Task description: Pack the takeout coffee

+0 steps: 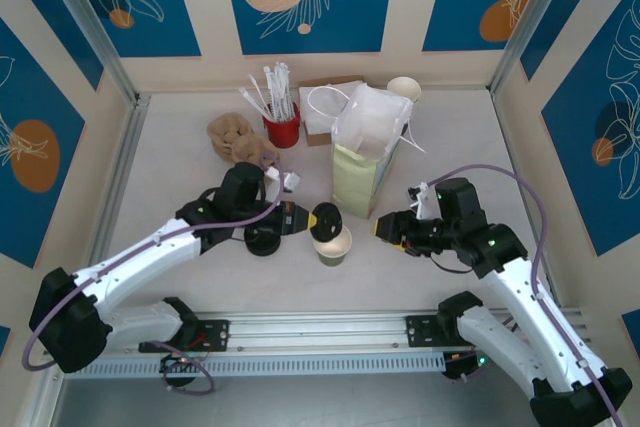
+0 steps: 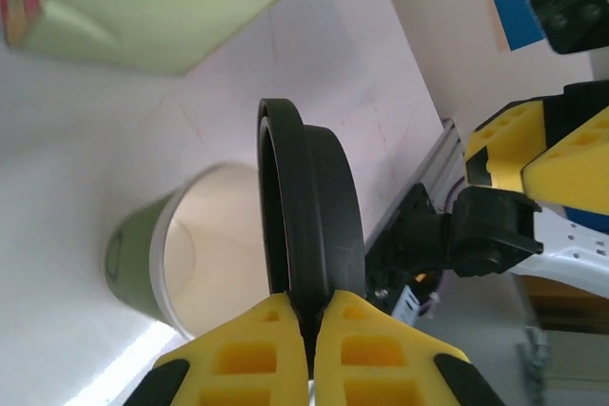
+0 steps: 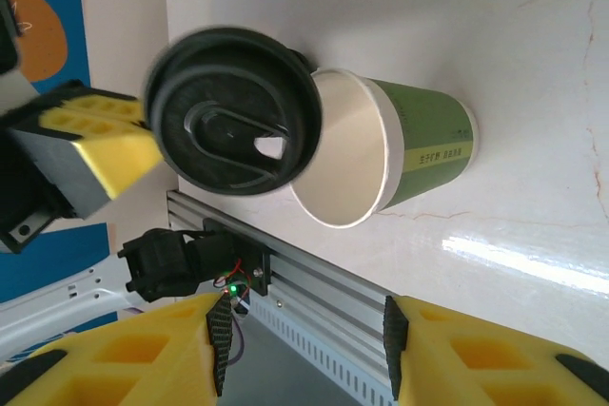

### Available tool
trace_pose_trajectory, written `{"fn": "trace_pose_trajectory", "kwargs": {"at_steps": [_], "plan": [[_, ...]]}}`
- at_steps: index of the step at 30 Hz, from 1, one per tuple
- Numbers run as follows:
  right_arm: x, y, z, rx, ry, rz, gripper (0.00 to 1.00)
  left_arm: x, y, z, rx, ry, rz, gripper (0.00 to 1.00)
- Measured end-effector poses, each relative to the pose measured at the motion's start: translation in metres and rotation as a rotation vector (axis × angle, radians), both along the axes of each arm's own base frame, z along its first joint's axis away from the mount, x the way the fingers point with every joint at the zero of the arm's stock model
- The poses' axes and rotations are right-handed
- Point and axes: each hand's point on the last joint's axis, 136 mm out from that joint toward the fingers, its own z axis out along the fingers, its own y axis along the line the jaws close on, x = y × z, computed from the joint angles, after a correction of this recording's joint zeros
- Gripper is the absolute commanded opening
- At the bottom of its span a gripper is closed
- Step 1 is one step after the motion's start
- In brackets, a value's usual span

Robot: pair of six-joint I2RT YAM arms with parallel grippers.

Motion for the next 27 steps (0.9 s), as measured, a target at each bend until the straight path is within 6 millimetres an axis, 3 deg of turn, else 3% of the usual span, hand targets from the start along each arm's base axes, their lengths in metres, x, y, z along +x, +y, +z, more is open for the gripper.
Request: {"fn": "trace_pose_trajectory", "kwargs": {"at_steps": [6, 19, 27], "plan": [[0.005, 0.004, 0.000, 0.022, -0.021, 0.001, 0.48, -0.005, -0.002, -0.007, -0.046, 0.112, 0.023, 0.06], [0.010, 0.012, -0.028, 0.057, 0.043, -0.001, 0.49, -0.002, -0.012, -0.024, -0.080, 0.218, 0.026, 0.06], [0.016, 0.020, -0.030, 0.069, 0.043, 0.016, 0.49, -0.002, -0.011, -0.030, -0.077, 0.237, 0.030, 0.19]]}}
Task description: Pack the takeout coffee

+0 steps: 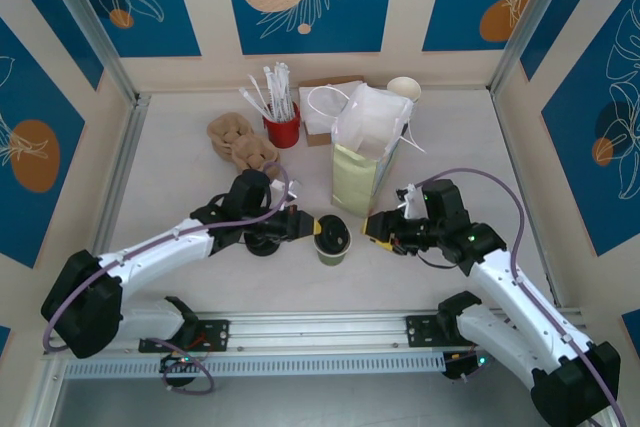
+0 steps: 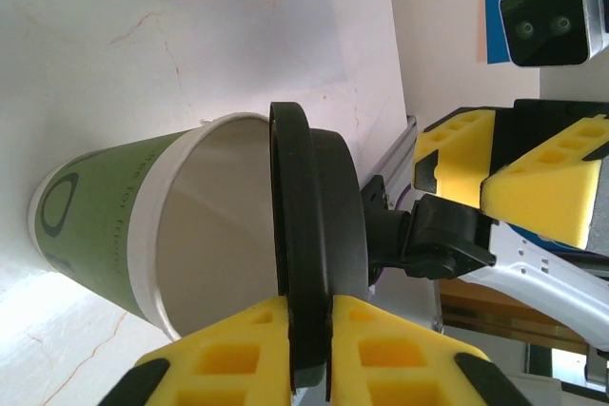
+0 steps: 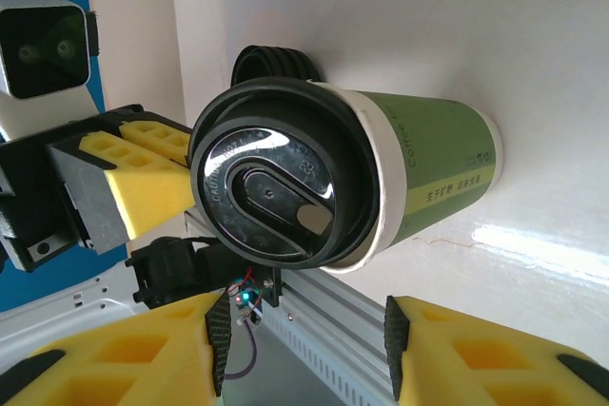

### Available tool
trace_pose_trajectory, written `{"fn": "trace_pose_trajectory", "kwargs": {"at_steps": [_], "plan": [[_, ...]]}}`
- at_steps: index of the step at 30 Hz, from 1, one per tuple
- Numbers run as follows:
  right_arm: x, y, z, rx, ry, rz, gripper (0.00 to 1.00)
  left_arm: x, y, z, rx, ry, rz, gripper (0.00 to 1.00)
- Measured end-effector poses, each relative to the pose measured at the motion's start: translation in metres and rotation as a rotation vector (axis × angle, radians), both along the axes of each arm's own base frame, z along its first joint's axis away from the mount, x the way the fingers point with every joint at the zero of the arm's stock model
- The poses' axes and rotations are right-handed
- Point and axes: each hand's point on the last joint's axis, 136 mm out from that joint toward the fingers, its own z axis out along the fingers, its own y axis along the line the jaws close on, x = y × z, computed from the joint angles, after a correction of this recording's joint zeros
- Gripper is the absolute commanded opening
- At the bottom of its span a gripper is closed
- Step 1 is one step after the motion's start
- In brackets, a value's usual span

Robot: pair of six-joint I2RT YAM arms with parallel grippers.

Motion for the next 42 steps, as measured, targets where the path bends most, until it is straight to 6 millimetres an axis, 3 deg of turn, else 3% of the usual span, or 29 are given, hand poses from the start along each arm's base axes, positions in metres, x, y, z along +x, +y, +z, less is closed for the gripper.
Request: {"fn": "trace_pose_trajectory", "kwargs": {"at_steps": [29, 39, 42], "plan": [[0.003, 0.019, -0.027, -0.067, 0.018, 0.043, 0.54, -0.002, 0.004, -0.026, 0.048, 0.044, 0.000, 0.29], [0.003, 0.023, -0.035, -0.093, 0.031, 0.052, 0.54, -0.001, 0.005, -0.032, 0.064, 0.040, -0.003, 0.38], [0.003, 0.024, -0.035, -0.094, 0.027, 0.056, 0.54, -0.001, 0.005, -0.032, 0.063, 0.039, -0.003, 0.50]]}}
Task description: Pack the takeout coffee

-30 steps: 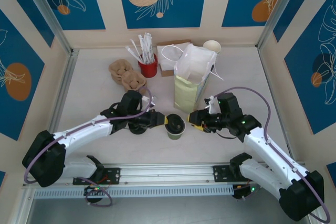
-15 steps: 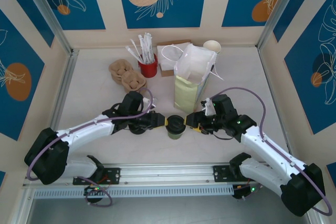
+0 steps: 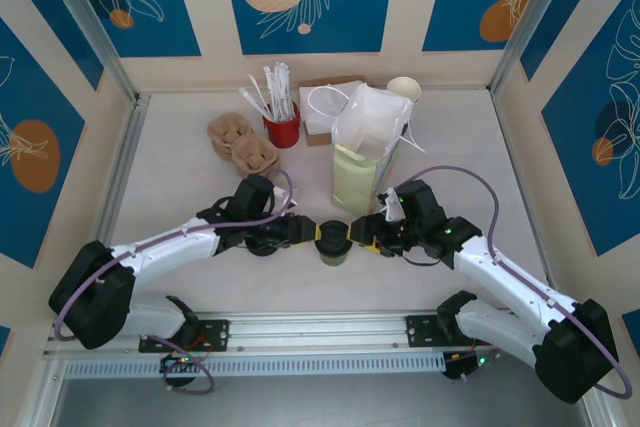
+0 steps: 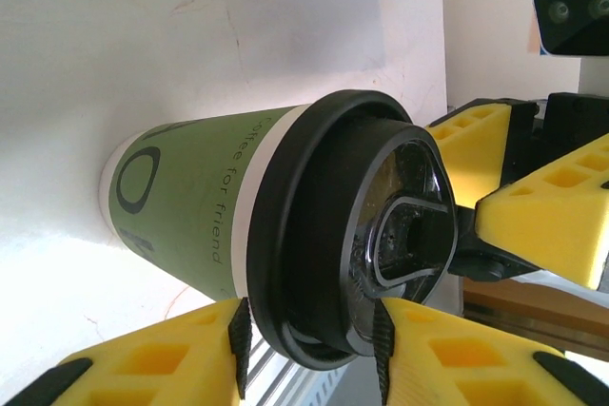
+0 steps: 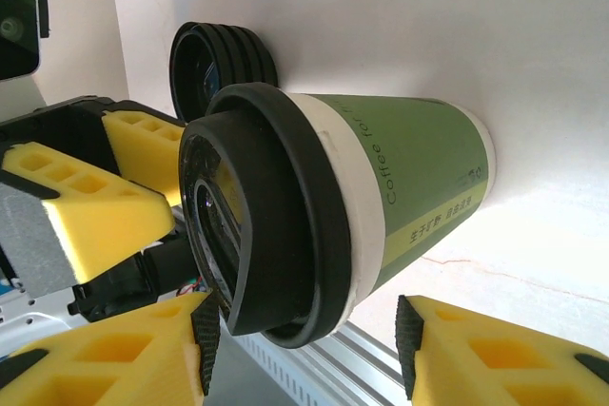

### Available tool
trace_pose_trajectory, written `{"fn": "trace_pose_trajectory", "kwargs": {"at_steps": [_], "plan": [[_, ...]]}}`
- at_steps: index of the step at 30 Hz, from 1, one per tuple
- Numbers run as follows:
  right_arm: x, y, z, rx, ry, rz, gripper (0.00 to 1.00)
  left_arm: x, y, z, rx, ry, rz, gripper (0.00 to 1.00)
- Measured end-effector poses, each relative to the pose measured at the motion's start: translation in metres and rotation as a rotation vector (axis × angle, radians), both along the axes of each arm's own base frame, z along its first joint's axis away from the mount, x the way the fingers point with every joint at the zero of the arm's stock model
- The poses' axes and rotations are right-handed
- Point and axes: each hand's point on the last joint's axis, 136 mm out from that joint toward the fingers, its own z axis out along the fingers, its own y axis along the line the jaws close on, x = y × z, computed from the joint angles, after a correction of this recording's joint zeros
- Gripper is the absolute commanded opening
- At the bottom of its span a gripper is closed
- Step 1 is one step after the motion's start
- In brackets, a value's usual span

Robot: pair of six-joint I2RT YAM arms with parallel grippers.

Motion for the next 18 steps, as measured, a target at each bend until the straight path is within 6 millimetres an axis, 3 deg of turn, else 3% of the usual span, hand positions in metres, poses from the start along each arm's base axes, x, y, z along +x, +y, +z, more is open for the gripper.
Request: {"fn": "trace_pose_trajectory", "kwargs": {"at_steps": [5, 18], "plan": [[0.000, 0.002, -0.001, -0.003, -0.006, 0.007, 0.54, 0.000, 0.001, 0.000, 0.005, -0.022, -0.012, 0.66], [0.003, 0.006, -0.008, -0.033, 0.013, 0.010, 0.59, 0.004, 0.000, 0.013, 0.021, -0.091, -0.040, 0.69]]}}
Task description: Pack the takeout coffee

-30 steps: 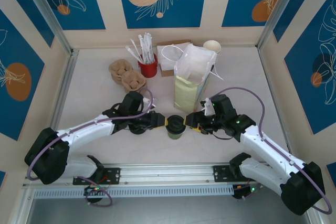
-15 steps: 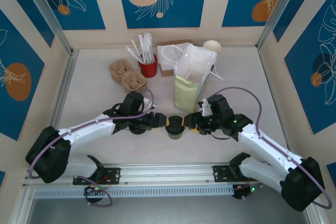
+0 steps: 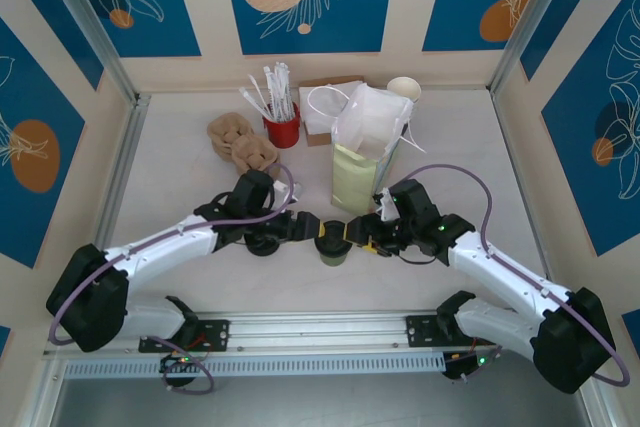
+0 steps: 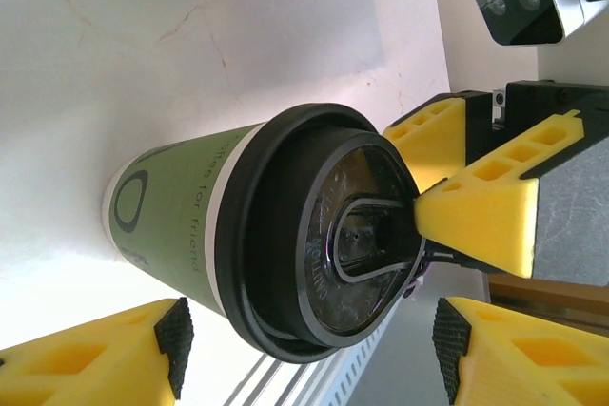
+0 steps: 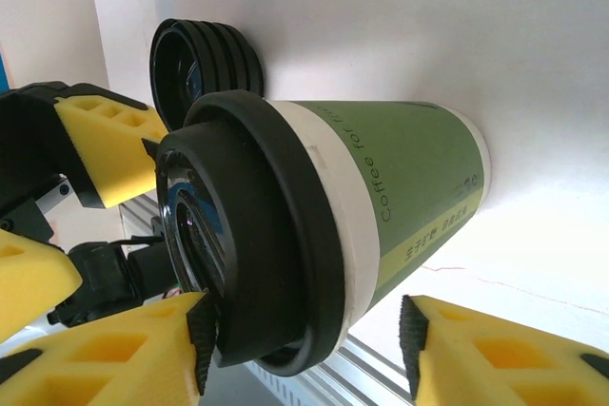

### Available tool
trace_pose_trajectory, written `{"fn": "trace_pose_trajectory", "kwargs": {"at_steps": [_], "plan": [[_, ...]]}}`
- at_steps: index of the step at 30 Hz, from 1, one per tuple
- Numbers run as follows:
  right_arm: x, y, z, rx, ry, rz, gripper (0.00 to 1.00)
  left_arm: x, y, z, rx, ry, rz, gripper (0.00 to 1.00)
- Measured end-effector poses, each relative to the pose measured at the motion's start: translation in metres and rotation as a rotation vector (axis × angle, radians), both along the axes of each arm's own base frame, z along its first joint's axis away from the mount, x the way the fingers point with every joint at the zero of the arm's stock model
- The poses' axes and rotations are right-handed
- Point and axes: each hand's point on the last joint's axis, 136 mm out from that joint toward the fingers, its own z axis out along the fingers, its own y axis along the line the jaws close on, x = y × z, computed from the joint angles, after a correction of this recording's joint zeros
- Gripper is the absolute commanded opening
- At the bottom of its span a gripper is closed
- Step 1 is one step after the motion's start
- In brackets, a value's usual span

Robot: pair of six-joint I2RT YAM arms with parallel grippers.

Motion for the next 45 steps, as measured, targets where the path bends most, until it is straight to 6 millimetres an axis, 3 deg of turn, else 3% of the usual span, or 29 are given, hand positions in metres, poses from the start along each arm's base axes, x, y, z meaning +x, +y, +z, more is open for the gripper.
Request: {"fn": "trace_pose_trajectory", "kwargs": {"at_steps": [15, 30, 45], "plan": [[0.008, 0.000, 0.000, -0.024, -0.013, -0.013, 0.61, 0.005, -0.002, -0.015, 0.043, 0.016, -0.004, 0.68], [0.013, -0.002, -0.006, -0.064, -0.001, -0.027, 0.55, 0.010, -0.004, -0.031, 0.080, 0.046, 0.002, 0.64], [0.009, -0.009, -0.005, -0.075, -0.015, -0.041, 0.53, 0.013, -0.008, -0.032, 0.071, 0.034, -0.005, 0.63]]}}
